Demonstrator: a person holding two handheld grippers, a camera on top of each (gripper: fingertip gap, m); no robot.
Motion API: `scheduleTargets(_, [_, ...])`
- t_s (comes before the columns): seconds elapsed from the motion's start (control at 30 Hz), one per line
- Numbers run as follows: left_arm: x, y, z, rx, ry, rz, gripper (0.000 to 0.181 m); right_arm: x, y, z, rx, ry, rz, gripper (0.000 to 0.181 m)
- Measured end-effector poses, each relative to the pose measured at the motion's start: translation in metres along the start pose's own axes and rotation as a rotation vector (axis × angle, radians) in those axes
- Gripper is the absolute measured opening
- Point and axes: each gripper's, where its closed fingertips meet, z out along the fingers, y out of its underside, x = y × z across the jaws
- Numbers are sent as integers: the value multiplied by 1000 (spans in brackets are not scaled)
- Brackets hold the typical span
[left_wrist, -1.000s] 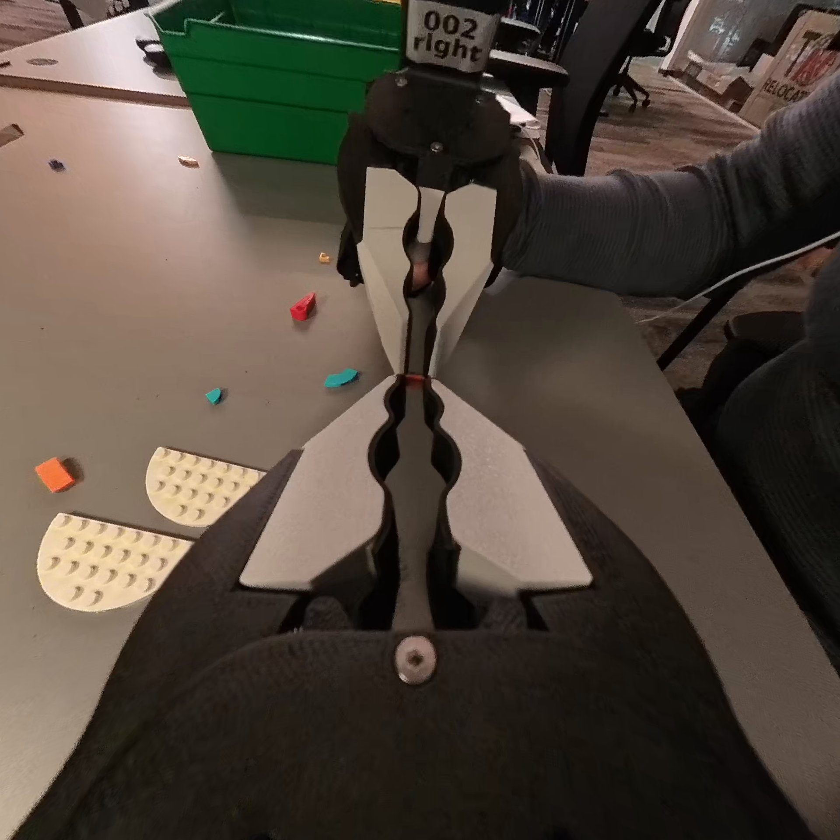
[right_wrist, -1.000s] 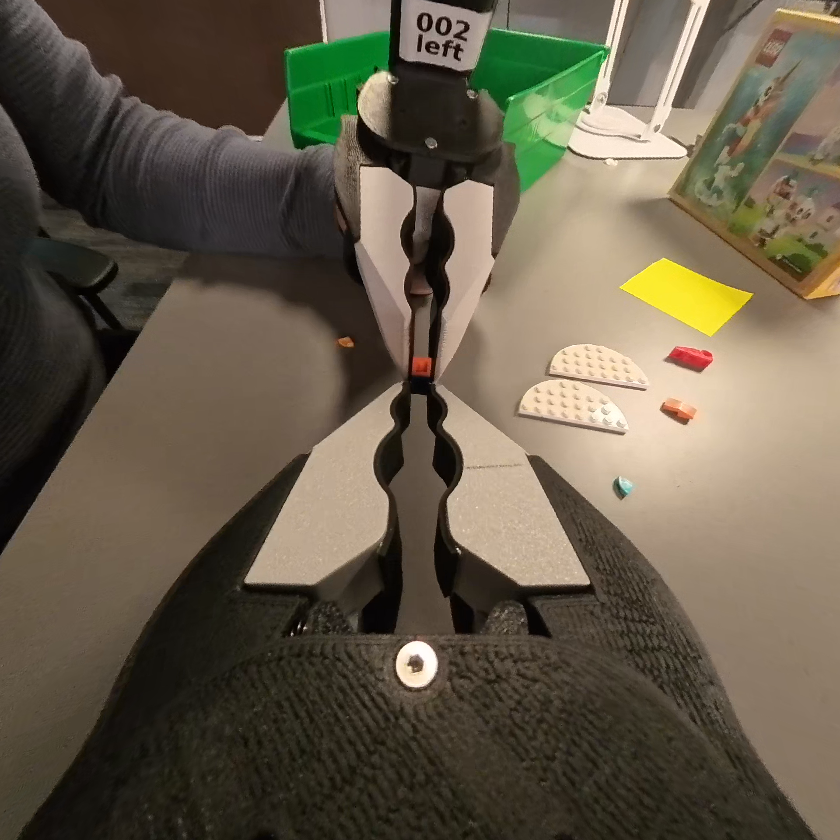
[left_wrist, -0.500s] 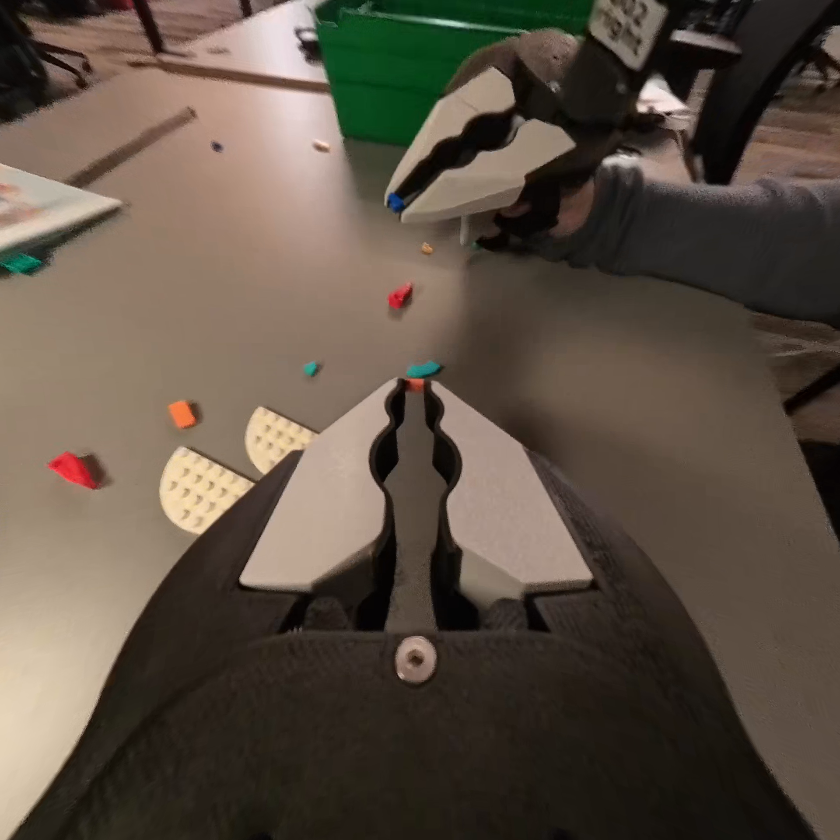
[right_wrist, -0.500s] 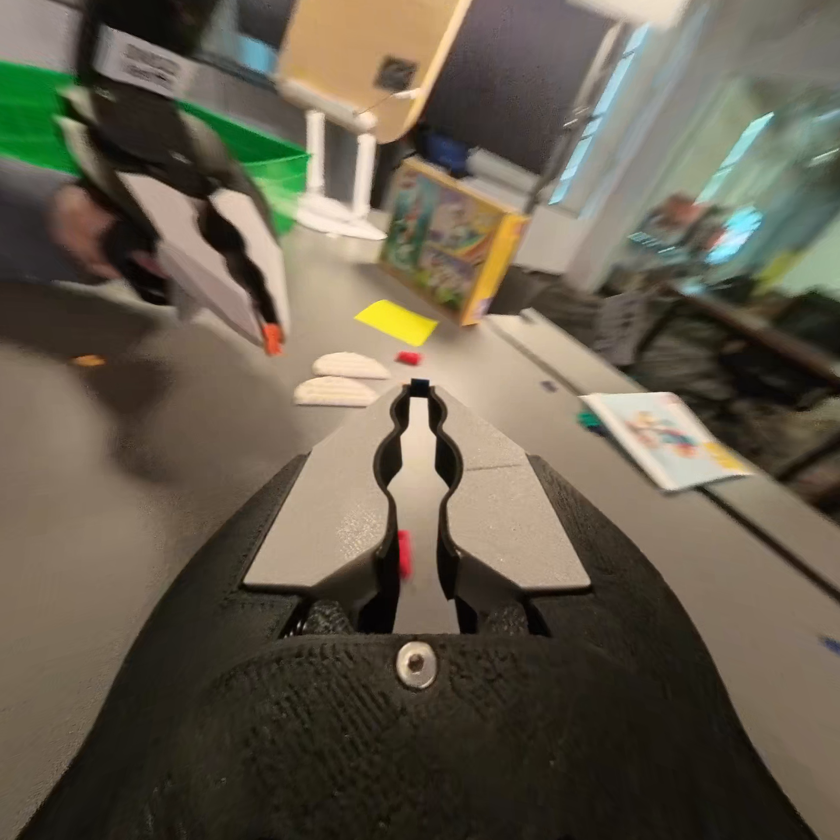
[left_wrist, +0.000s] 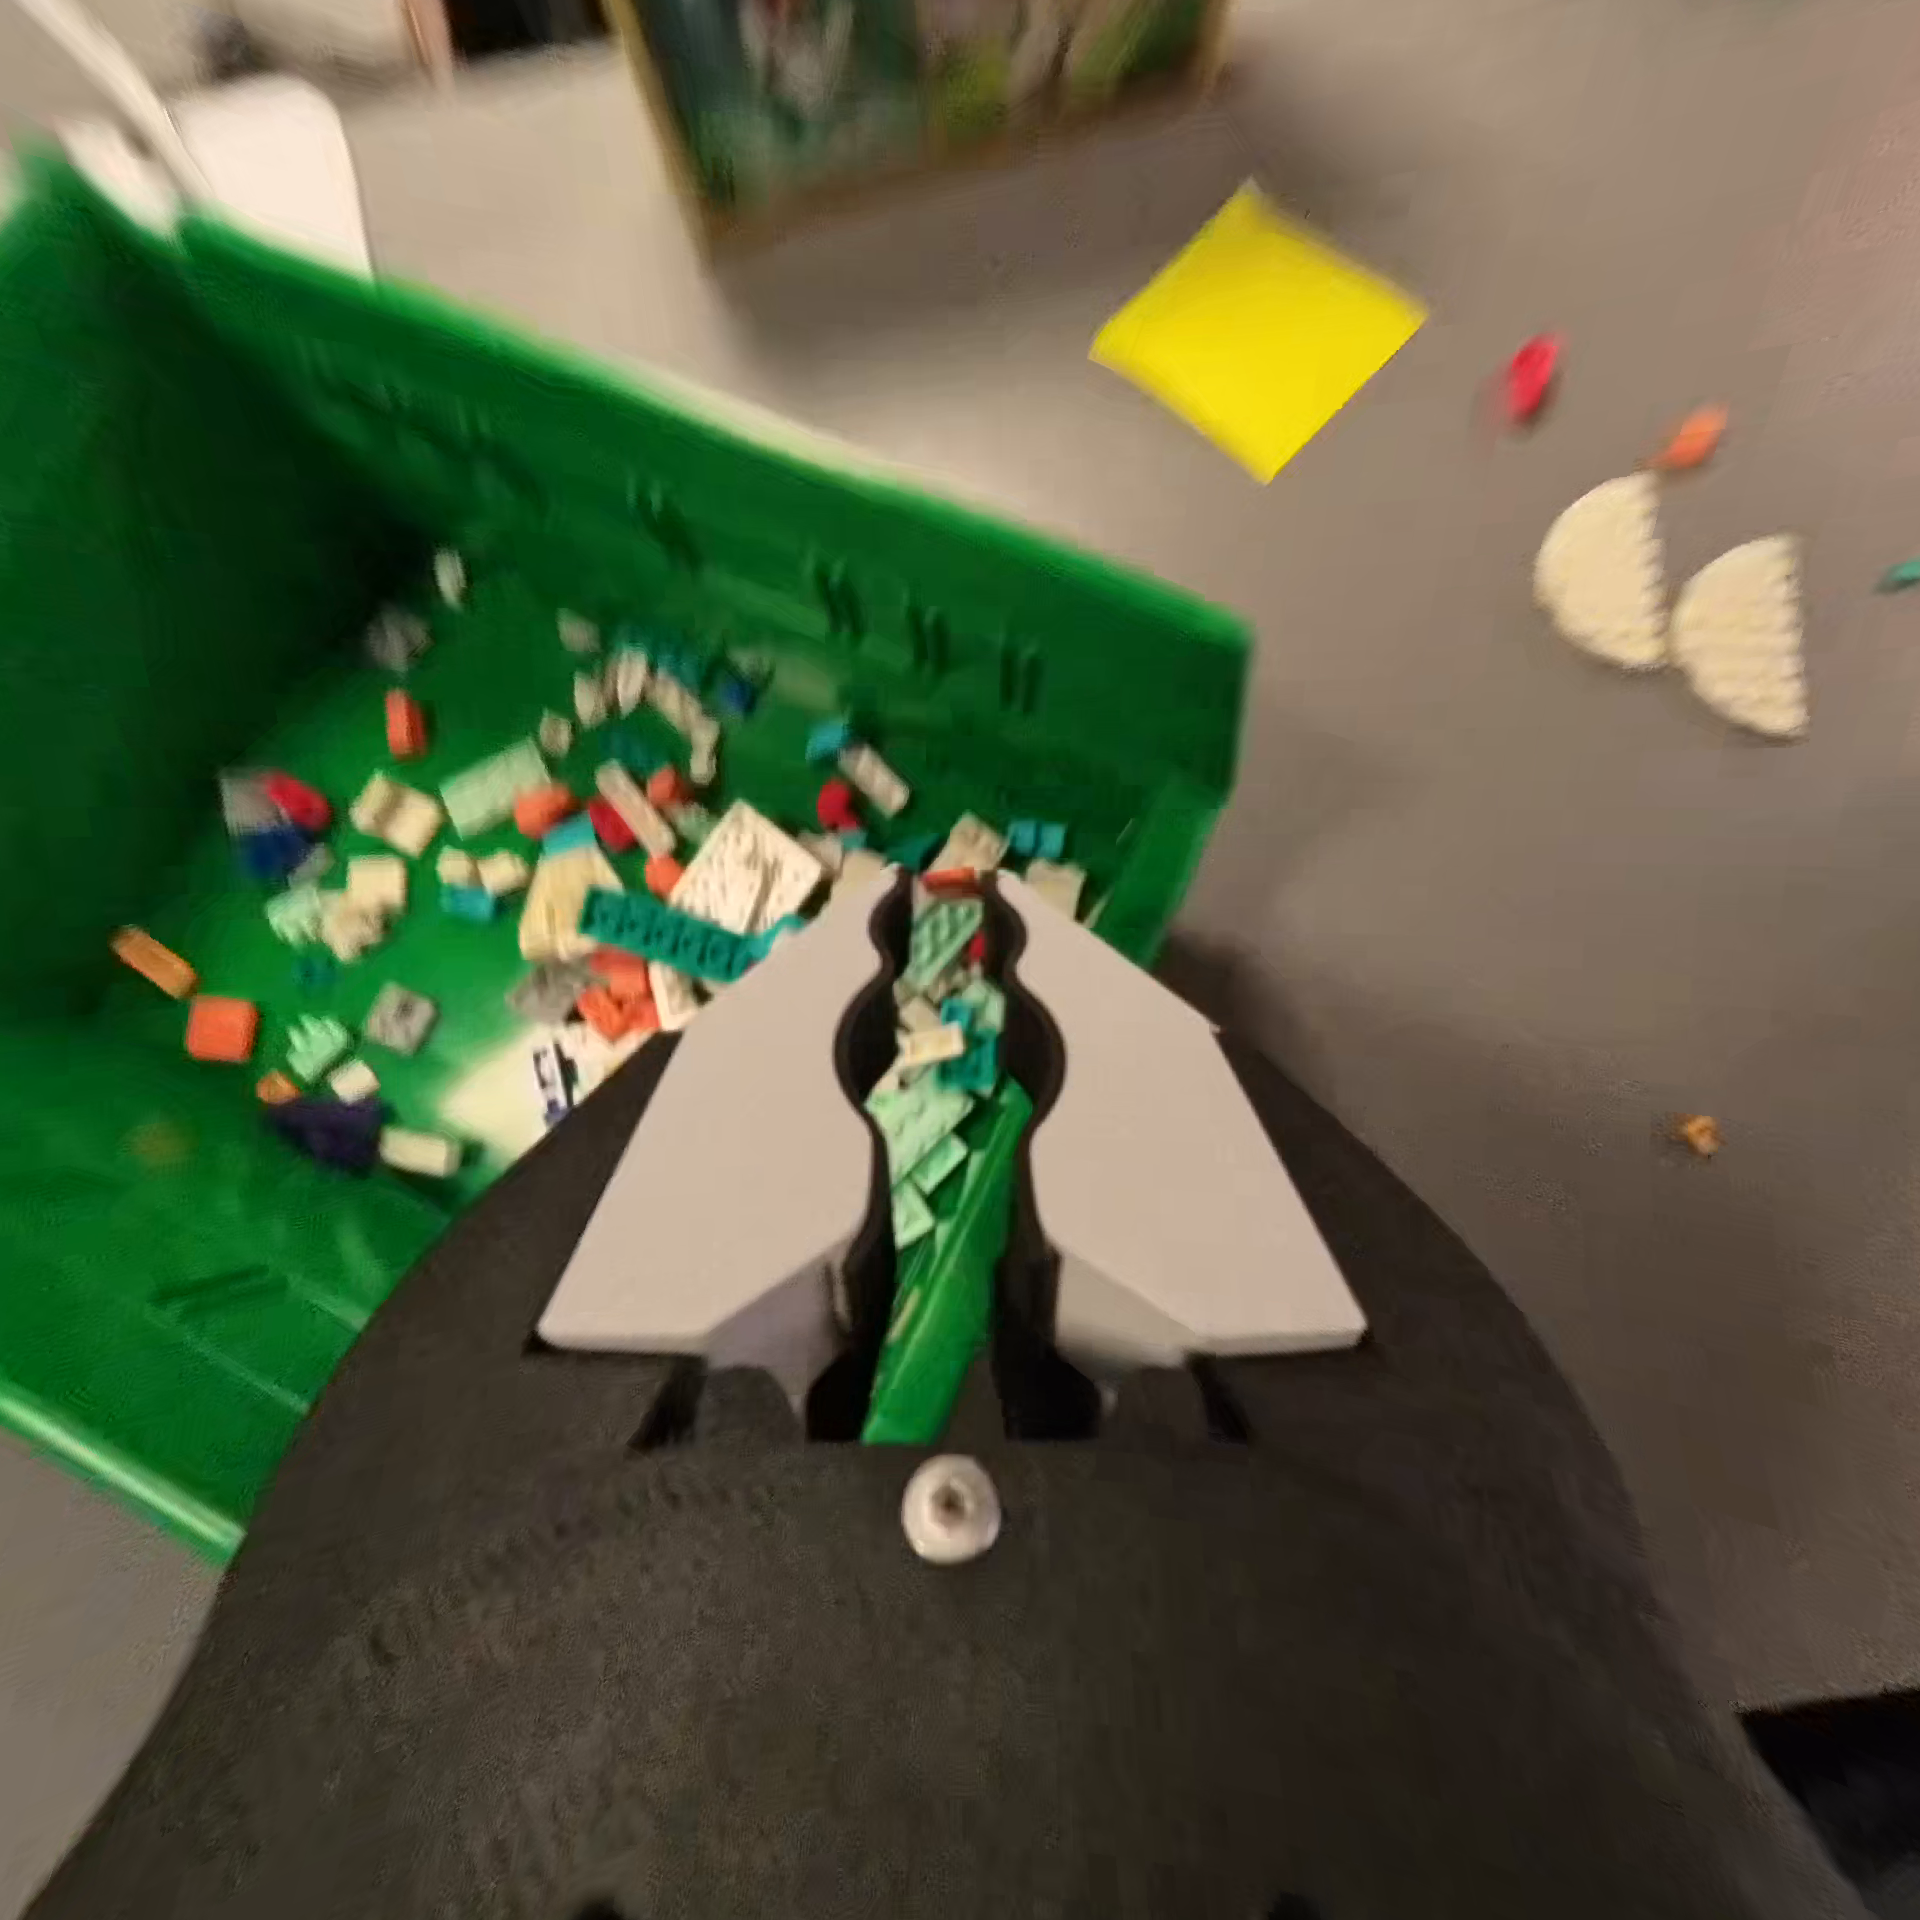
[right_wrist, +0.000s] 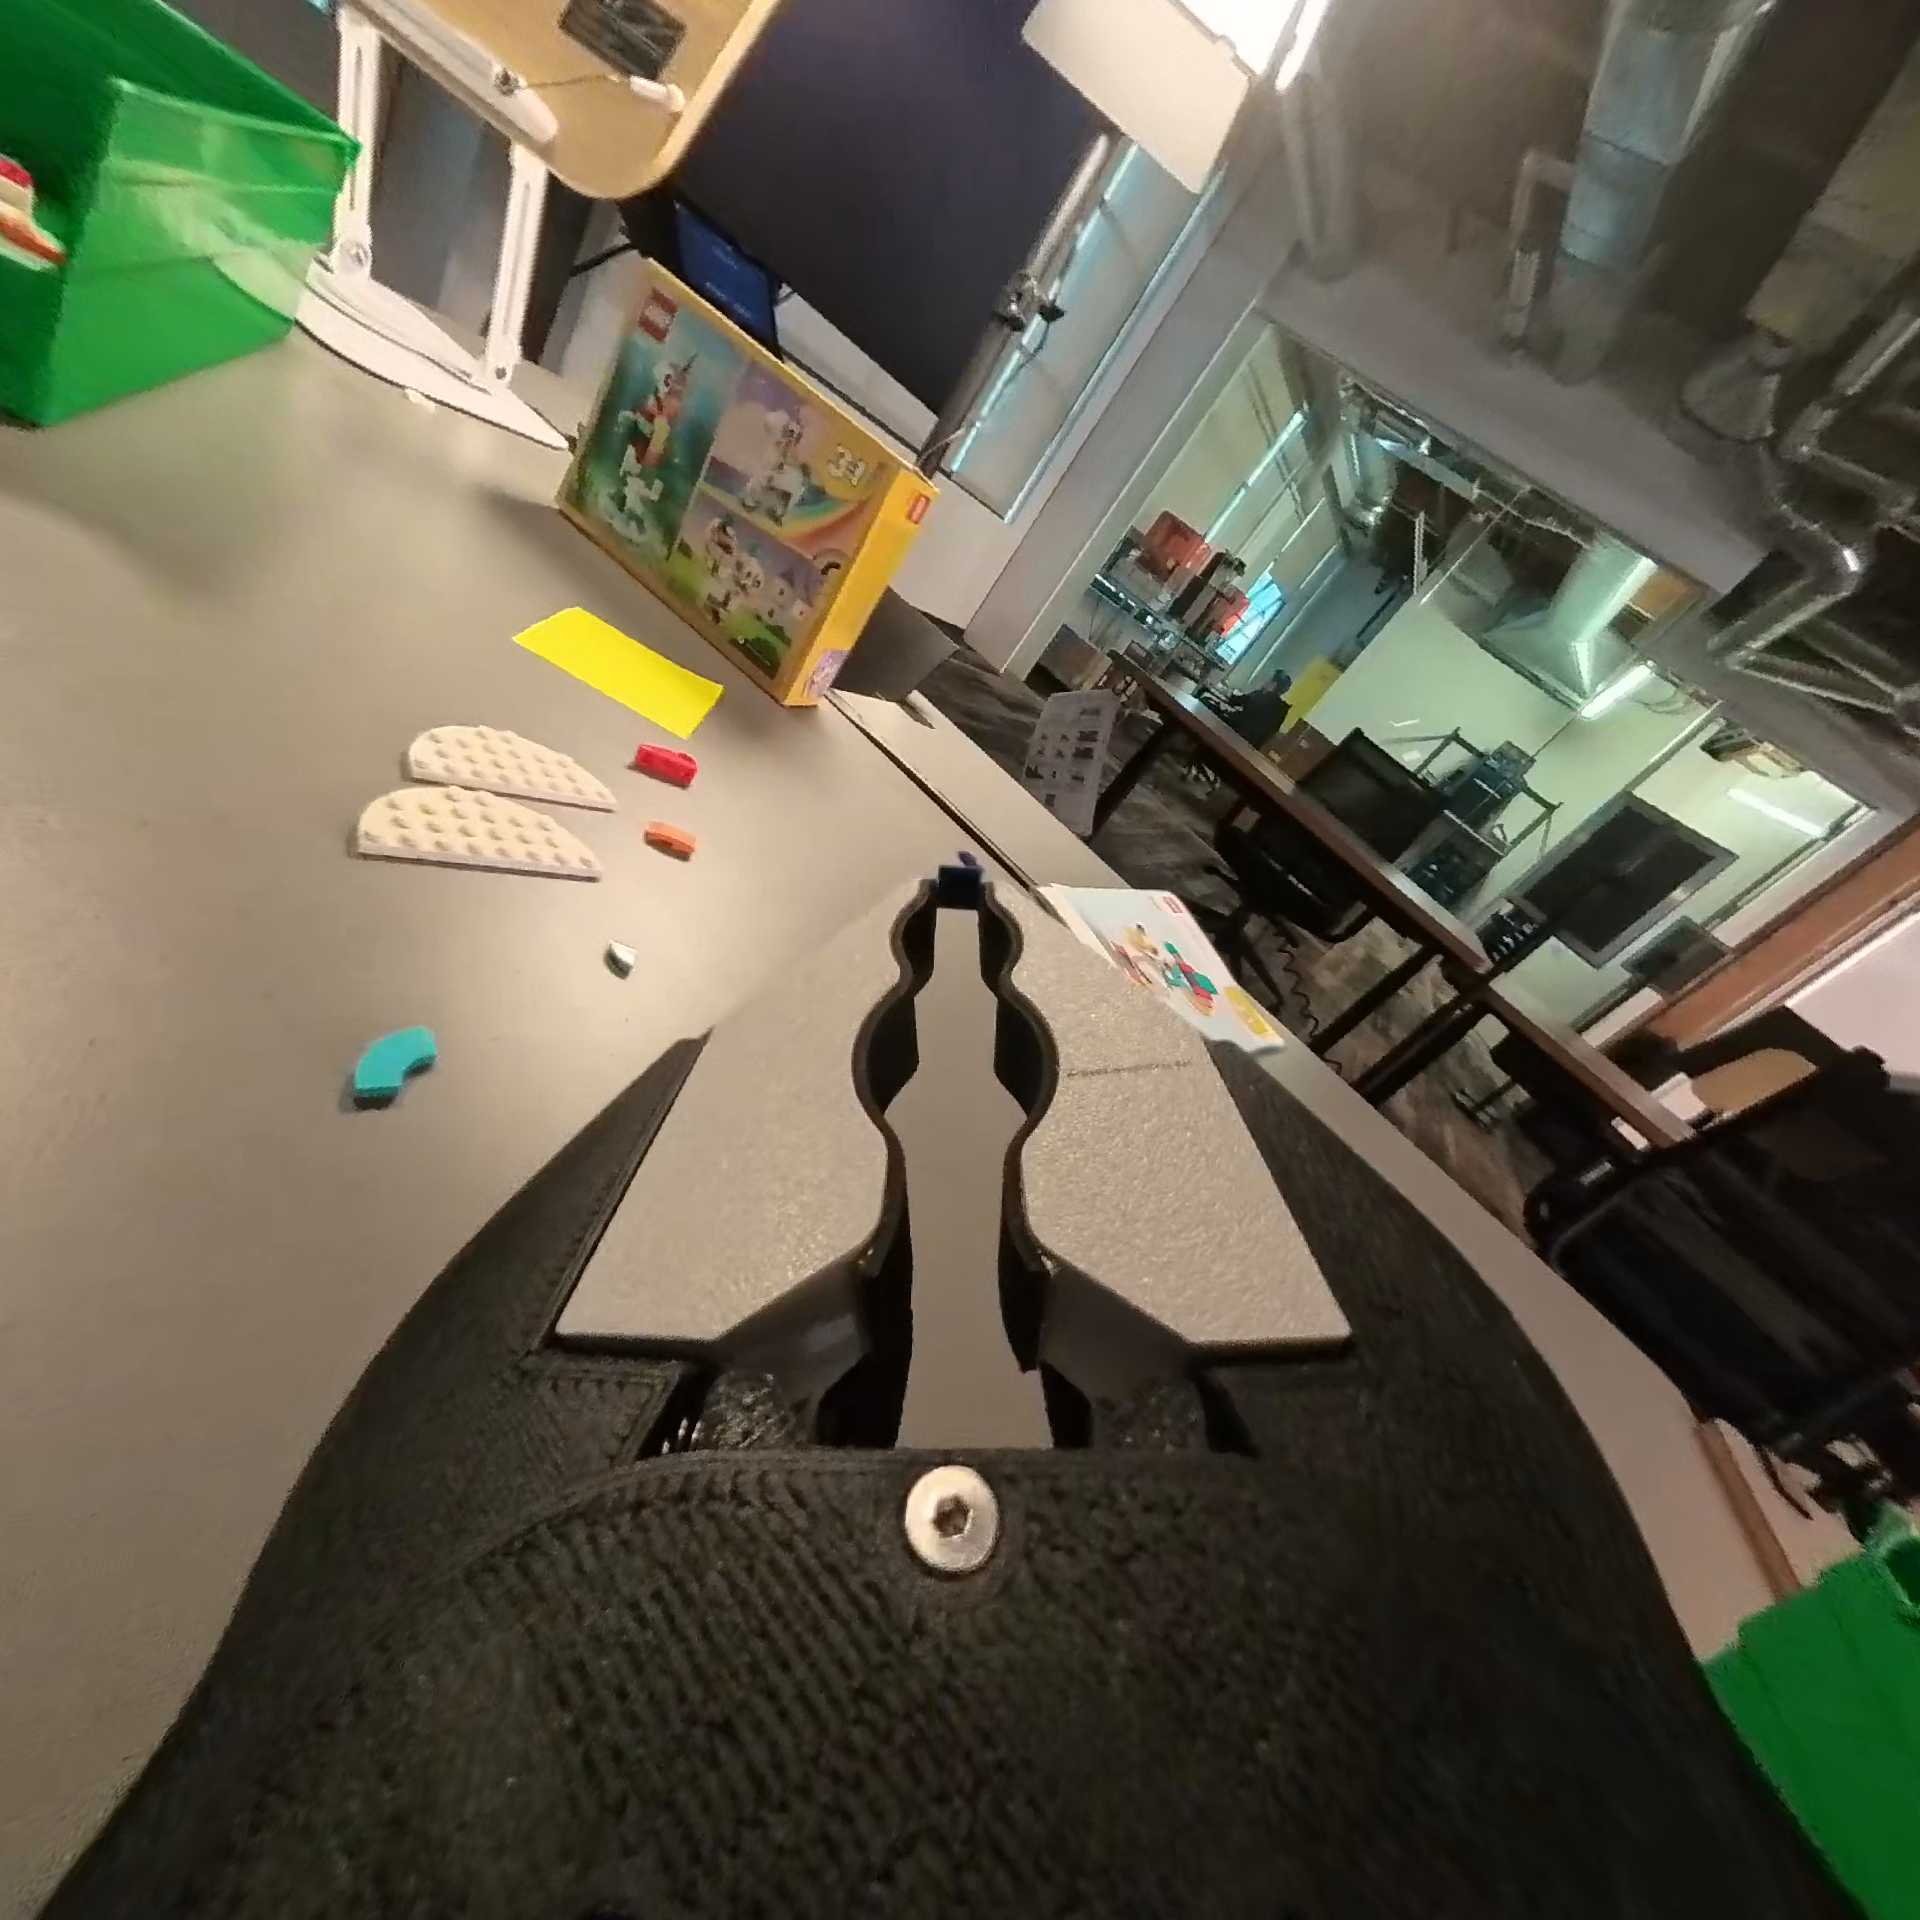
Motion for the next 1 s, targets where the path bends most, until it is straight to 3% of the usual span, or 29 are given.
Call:
scheduleTargets(0.13, [-6,41,21,-232,78,-121,32,-8,-5,0,22,-36,-18,5])
scheduleTargets(0.17, [-7,50,23,-290,78,-148,44,-12,-7,0,24,-57,-26,5])
scheduleTargets(0.23, [-8,53,24,-324,54,-169,47,-25,-12,1,42,-113,-49,5])
scheduleTargets(0.3, [0,36,16,-234,50,-155,52,-43,-22,0,73,-189,-77,5])
scheduleTargets(0.4, [44,-13,-6,62,139,-48,60,-67,-37,-2,109,-279,-130,5])
scheduleTargets(0.47, [110,-37,-27,260,370,57,58,-78,-45,-4,141,-311,-154,5])
scheduleTargets(0.53, [185,-44,-53,406,690,136,49,-87,-52,-7,173,-339,-153,5])
scheduleTargets(0.6, [233,-38,-60,425,895,149,37,-92,-61,-11,224,-362,-141,5])
scheduleTargets(0.7, [269,-24,-40,355,973,174,35,-97,-71,-16,275,-380,-134,5])
scheduleTargets(0.83, [285,-21,-30,300,1047,126,31,-101,-73,-17,282,-382,-162,5])
scheduleTargets(1.0, [291,-19,-20,288,1004,169,17,-108,-71,-17,272,-395,-200,6])
